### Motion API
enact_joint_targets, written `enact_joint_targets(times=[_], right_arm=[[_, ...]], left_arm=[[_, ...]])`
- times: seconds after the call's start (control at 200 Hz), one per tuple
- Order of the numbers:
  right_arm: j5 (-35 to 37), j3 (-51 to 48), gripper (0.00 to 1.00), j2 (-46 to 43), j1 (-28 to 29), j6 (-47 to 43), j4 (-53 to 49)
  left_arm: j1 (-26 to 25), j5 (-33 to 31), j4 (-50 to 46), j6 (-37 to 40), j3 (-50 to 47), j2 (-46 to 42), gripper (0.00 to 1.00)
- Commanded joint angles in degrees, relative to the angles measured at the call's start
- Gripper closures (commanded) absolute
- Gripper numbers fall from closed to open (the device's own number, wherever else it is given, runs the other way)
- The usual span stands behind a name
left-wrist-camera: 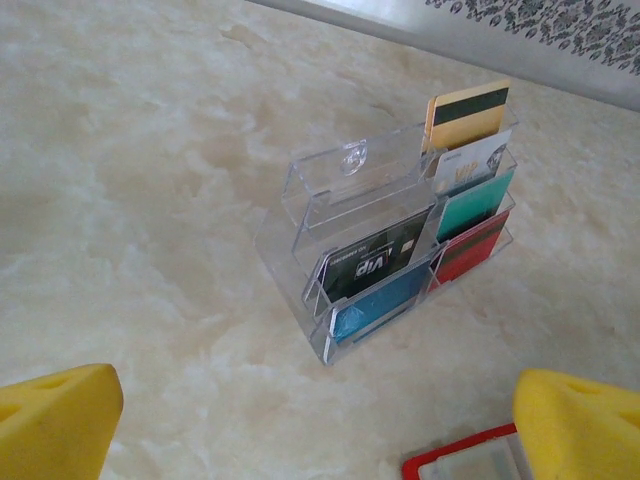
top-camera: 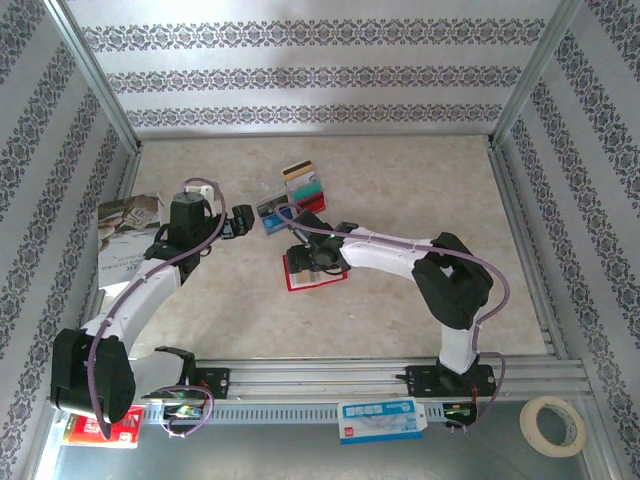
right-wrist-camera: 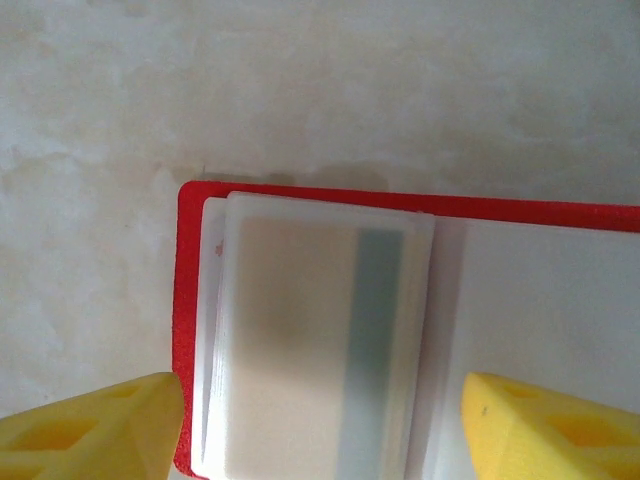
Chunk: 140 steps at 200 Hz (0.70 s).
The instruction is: Take the credit cards out of the card holder
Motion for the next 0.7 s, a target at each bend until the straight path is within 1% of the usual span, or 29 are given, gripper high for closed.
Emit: enact_joint_targets(times=[0.0,0.195,0.48,0.525,0.57,0.615,0.694], right_arm=[[1.26,2.20,0.29,1.41,0.58,0.32,-3.27],[1.85,3.83,0.32,3.75,0.58,-0.71,-6.61],[2.64,3.76,0.31,6.05,0.40,-0.79,-7.92],[2.67,3.24,0.34,5.88,0.25,-0.48,-7.85],[2.44,2.24,0.35,5.51,-0.03,-0.02,-7.32],[2.00,0.83,0.35,4.98,-0.21,0.53,-6.01],[0.55,-1.10,0.40,4.55,-0.90,1.23,-4.23]], left_arm=[[0.78,1.04,-1.19,-0.55,2.55,0.72,0.00],[0.88,3.03,-1.02,-0.17,3.29,1.87,0.00],[0.86,4.19,-1.50,-1.46,2.33,2.58,0.00],[0.87,4.04,-2.12,-1.54,2.45,2.66,0.00],[0.87,4.22,-2.66,-1.92,2.62,2.61,0.00],[0.86,5.23,-2.90,-2.28,2.65,2.67,0.00],[0.91,7.22,-2.71,-3.36,2.40,2.79,0.01]])
